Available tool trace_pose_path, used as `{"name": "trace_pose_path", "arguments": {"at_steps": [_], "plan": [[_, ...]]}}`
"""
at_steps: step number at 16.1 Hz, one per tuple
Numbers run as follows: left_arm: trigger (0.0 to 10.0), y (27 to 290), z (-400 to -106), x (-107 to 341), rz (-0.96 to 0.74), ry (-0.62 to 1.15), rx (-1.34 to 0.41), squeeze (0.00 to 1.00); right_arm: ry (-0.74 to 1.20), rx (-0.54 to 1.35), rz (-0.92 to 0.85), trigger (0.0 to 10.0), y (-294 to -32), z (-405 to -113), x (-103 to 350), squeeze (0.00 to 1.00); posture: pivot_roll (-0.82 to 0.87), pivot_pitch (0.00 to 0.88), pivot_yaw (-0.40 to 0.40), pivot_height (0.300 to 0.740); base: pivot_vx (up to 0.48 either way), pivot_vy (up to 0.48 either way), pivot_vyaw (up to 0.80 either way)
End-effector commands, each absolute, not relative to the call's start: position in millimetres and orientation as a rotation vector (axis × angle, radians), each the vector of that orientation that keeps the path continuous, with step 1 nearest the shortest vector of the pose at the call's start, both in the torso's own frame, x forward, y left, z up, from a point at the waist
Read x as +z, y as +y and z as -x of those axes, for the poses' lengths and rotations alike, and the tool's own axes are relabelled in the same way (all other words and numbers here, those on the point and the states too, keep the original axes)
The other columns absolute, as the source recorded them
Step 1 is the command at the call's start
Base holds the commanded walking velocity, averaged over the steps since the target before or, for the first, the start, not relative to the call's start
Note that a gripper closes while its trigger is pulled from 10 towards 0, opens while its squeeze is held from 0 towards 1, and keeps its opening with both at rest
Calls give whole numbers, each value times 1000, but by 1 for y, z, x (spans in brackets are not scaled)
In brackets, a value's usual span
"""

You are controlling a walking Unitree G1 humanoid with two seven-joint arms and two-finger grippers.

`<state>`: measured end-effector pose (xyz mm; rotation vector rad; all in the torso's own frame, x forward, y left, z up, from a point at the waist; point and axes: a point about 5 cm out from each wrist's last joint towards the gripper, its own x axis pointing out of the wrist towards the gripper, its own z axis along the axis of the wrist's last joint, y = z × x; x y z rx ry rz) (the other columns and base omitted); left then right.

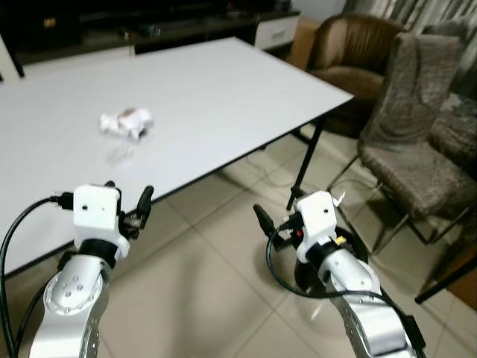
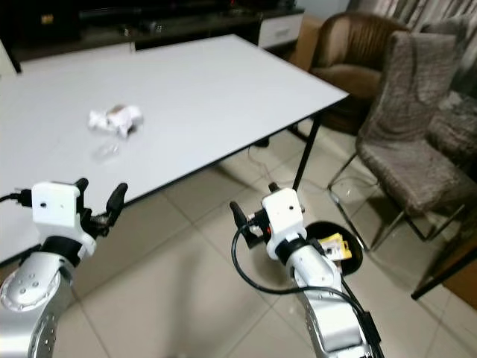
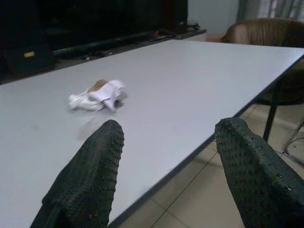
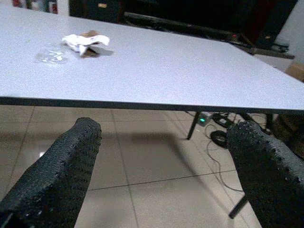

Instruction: Picking trash to rubbish bin

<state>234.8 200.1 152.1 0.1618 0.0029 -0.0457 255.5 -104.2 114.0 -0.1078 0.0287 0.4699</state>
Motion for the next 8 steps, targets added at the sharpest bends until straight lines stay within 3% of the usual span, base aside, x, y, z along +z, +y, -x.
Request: {"name": "trace_pose_path", "arguments": {"at_steps": [1,4,8], "plan": [[10000,196,-236,151,-150,13,-71,0,34,461,113,10000,-110,-255,113,0,60,0,-72,740,292,0,0],[10000,197,-237,151,-154,17,-75,0,54,478,107,10000,-106,-250,107,0,59,0,-77,740,294,0,0],[10000,197,-232,148,-160,37,-77,0,74,499,86,10000,-102,-244,101,0,76,0,-81,740,296,0,738]]}}
